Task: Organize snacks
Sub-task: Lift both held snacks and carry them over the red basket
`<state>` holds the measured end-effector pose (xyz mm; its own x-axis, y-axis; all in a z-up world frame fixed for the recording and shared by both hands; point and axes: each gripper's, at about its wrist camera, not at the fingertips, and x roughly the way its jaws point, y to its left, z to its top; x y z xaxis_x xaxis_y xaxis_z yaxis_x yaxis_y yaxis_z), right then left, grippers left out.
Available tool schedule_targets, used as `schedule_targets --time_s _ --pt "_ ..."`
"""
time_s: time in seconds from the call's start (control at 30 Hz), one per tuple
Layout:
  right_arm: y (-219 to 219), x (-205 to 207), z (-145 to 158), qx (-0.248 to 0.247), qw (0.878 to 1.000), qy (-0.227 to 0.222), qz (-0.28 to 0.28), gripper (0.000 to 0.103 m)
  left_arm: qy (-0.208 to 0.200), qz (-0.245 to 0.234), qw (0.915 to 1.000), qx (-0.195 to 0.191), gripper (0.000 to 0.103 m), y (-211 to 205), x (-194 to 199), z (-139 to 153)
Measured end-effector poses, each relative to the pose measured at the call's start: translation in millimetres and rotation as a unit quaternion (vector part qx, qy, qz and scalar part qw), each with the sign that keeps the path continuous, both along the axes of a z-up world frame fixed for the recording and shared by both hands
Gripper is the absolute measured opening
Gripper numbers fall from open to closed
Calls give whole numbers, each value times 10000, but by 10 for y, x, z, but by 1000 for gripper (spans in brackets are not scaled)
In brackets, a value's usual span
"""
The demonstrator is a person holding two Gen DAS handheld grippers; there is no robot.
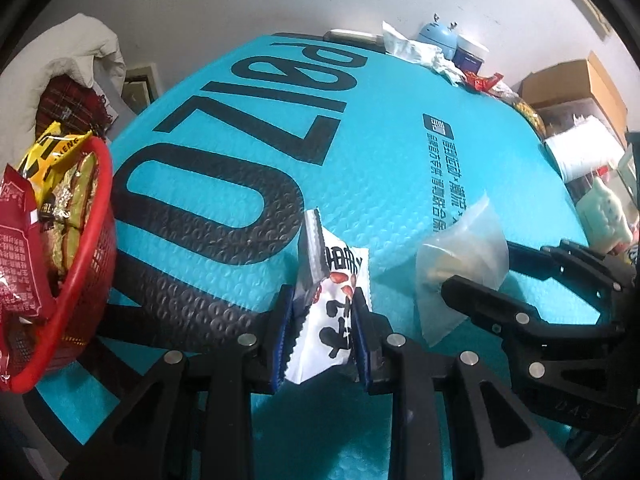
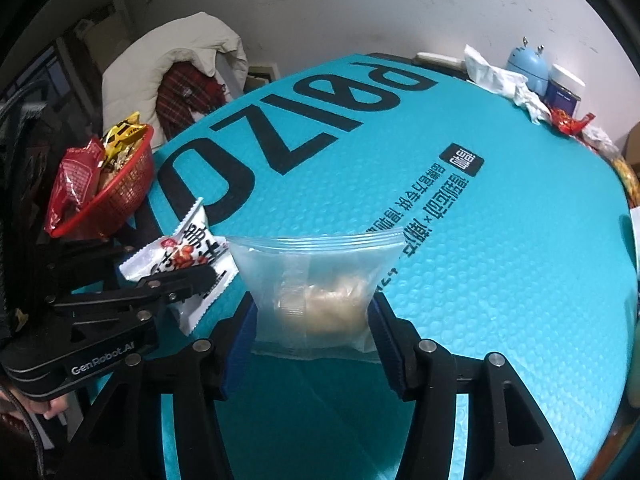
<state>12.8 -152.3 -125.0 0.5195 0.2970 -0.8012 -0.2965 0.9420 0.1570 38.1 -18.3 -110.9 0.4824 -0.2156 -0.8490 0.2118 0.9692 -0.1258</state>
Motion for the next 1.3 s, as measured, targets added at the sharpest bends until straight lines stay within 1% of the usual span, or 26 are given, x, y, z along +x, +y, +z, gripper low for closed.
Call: schedule_targets --time_s 0.07,0.27,0.6,0.73,0.9,1.13,1.3 --pt "-6 -11 24 46 10000 -22 -3 49 -55 18 10000 -38 25 17 -30 22" --pt "43 -56 135 283 9995 -92 102 49 -223 100 9997 -98 24 109 -153 157" --pt "335 -130 464 609 9955 -372 626 49 -607 451 9968 -275 24 420 -388 526" --pt "473 -156 604 679 9930 -497 831 49 -845 662 9938 -278 24 579 -508 700" --pt "650 -173 799 919 9869 -646 1160 49 -1089 925 9893 -306 24 773 -615 896" --pt "937 -137 1045 1001 9785 -947 1533 49 -1426 1316 9808 -171 24 1051 -715 1125" --pt "1127 -103 1179 1067 9725 -1099 1752 49 -1610 1479 9758 -76 24 1215 -740 1250"
